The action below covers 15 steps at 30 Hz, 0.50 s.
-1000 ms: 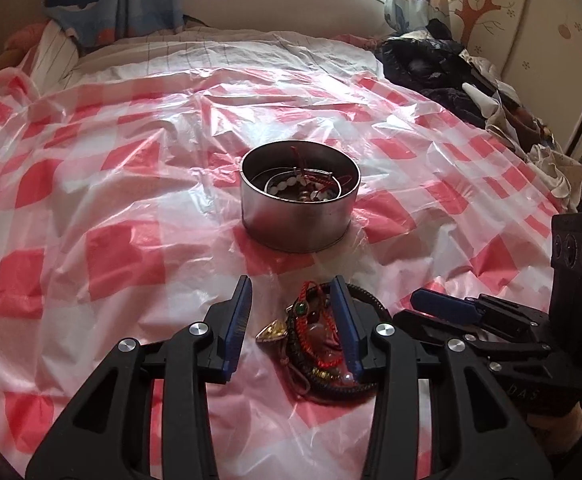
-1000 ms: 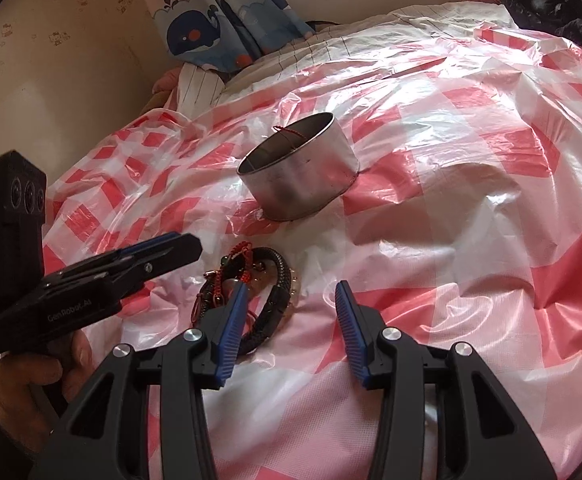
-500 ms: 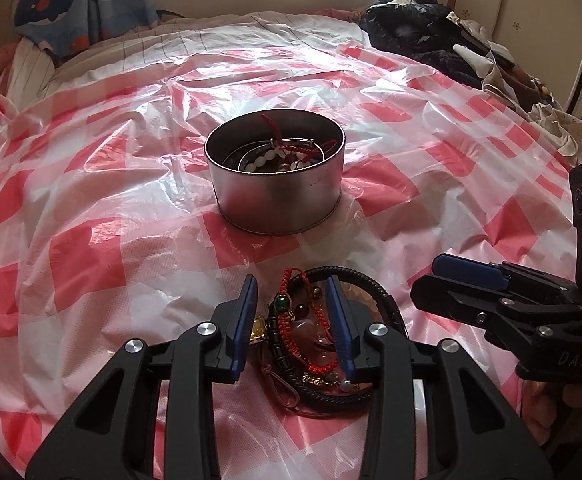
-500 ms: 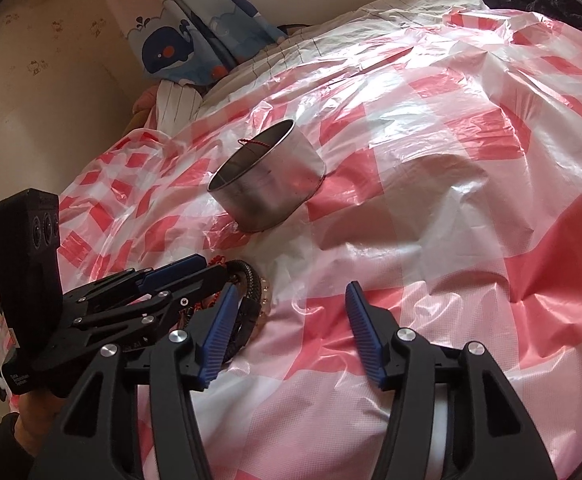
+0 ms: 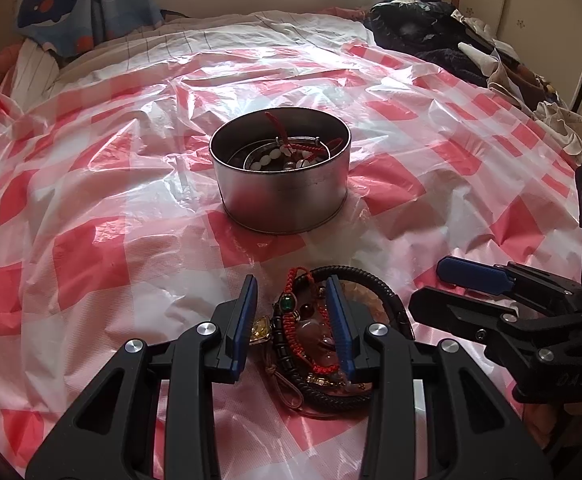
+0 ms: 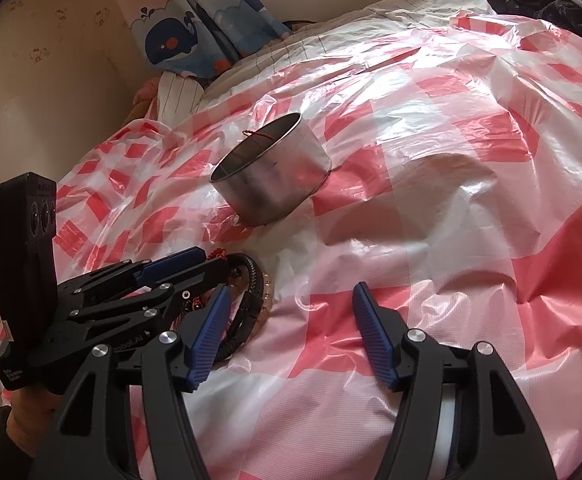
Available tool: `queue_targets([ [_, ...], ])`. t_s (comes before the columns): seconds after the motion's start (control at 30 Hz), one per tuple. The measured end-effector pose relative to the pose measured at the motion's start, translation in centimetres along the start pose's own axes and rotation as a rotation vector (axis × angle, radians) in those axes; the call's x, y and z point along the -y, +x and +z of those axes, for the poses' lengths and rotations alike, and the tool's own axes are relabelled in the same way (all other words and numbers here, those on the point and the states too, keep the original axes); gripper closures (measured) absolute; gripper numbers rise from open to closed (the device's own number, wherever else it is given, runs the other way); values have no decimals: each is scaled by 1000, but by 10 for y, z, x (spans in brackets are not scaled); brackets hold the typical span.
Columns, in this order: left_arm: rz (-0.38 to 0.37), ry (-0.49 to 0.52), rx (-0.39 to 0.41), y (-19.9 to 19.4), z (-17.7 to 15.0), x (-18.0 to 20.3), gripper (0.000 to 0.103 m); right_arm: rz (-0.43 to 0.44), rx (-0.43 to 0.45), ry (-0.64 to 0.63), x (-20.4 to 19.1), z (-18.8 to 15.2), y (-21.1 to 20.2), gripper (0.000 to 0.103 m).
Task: Organize jewelry
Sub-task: 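Move both open grippers back over the remaining jewelry pile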
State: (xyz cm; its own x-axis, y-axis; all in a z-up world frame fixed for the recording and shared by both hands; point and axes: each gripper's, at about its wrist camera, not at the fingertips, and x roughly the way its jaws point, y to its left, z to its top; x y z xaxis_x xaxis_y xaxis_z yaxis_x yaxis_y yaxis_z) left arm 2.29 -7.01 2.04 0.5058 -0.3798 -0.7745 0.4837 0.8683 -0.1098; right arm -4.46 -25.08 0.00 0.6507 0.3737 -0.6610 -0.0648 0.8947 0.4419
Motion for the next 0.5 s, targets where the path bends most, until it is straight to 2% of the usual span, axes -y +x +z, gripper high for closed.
queue_targets([
  [0.5, 16, 5, 2, 1, 0, 2, 70, -2, -3, -7, -2, -1, 1, 38],
])
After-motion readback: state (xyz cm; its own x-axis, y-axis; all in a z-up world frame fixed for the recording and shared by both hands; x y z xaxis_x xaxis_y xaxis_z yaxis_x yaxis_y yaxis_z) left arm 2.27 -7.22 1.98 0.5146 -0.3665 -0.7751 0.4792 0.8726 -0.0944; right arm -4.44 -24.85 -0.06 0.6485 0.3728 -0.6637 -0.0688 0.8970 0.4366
